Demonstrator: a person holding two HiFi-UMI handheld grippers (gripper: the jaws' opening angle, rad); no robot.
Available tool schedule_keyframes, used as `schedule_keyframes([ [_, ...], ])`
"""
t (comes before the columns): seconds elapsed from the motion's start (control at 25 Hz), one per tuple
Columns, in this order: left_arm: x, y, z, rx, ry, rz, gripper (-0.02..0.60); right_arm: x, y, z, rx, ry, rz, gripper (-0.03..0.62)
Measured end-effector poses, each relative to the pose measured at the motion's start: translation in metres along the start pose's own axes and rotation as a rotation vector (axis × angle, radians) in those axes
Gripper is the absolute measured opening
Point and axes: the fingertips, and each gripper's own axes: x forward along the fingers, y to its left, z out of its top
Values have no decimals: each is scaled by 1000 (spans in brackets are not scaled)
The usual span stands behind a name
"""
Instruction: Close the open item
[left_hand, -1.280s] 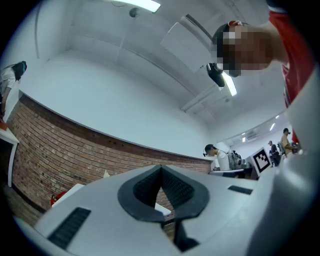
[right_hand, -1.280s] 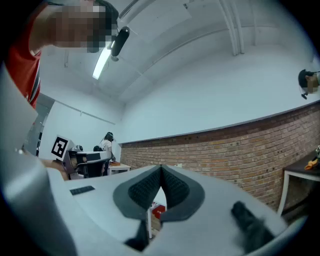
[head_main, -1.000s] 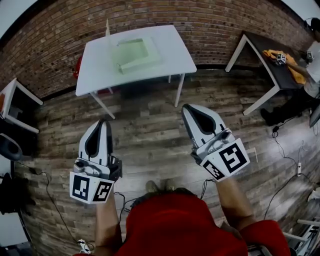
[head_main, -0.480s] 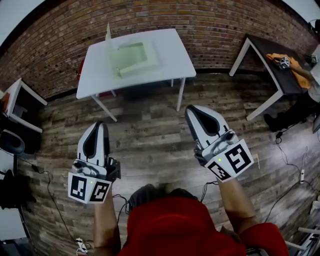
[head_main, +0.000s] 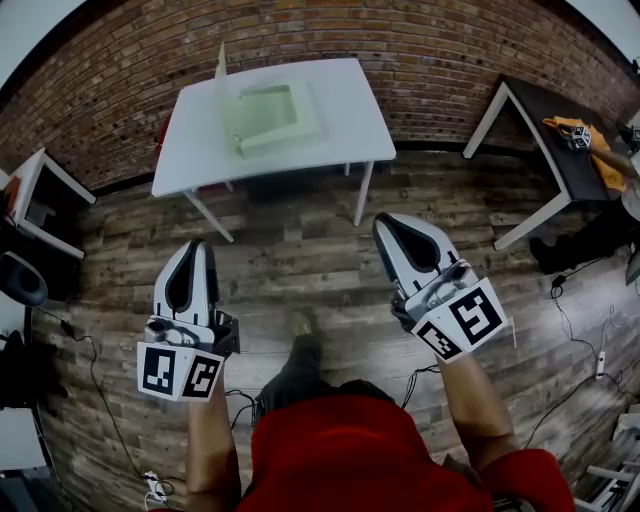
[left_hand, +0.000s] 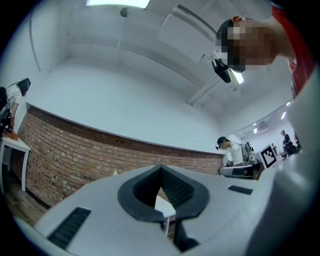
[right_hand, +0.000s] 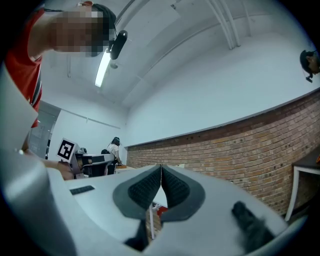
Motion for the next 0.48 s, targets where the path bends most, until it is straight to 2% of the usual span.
schedule_keyframes([
  [0.36,64,34,-26,-2,8,3,11,46,-38,-11,-15,27,-8,31],
  [0.48,92,53,-30,22,12,1,11,72,-56,-14,-12,28,-14,32],
])
